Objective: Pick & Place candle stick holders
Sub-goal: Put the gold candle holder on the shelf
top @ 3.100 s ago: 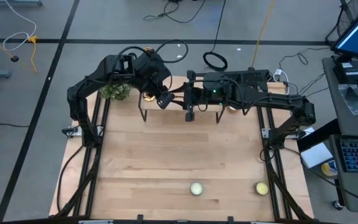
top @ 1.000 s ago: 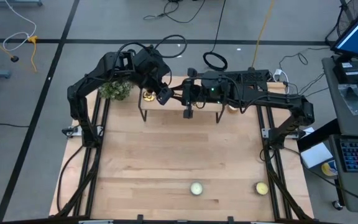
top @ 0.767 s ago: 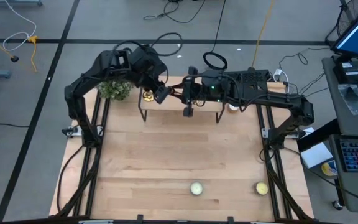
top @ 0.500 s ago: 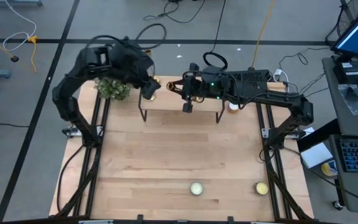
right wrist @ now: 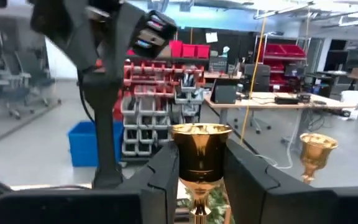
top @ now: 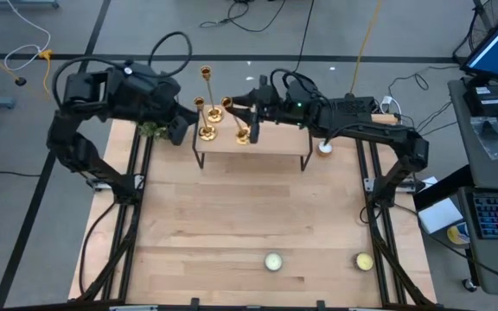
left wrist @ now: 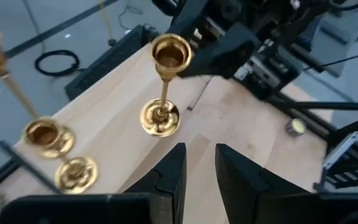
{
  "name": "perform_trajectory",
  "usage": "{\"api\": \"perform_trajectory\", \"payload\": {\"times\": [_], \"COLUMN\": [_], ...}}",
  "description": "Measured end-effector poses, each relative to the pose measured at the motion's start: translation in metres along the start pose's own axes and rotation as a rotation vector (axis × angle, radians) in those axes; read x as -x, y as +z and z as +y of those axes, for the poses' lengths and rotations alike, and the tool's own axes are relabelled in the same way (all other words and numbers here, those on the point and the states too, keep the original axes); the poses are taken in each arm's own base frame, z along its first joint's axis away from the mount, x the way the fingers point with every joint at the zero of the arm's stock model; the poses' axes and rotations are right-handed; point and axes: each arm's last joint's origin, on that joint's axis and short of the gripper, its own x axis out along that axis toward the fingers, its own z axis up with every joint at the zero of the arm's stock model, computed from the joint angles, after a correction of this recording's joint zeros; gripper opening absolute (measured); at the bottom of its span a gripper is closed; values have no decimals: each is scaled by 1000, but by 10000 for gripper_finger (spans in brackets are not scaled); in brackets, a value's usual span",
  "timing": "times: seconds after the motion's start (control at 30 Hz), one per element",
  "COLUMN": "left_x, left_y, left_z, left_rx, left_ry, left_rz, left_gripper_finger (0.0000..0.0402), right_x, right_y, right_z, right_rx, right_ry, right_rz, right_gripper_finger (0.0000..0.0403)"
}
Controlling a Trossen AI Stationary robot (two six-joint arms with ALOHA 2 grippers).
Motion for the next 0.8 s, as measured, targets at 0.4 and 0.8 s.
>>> {"api": "perform_trajectory", "payload": {"times": [0.4, 0.8], "left_x": [10, 13], "left_y": [-19, -25], "left_z": [-13, -24], "left_rx": [-26, -20], "left_ry": [32, -3], "left_rz": [59, 69], "left_gripper_finger": [85, 86], "right_x": [-28, -24], "right_y": [-35, -60], "right_z": [-30, -51], "right_rx": [-105, -114], "right_ry": [-51, -182], "right_rz": [-145, -113], "right_gripper_finger": [90, 91]}}
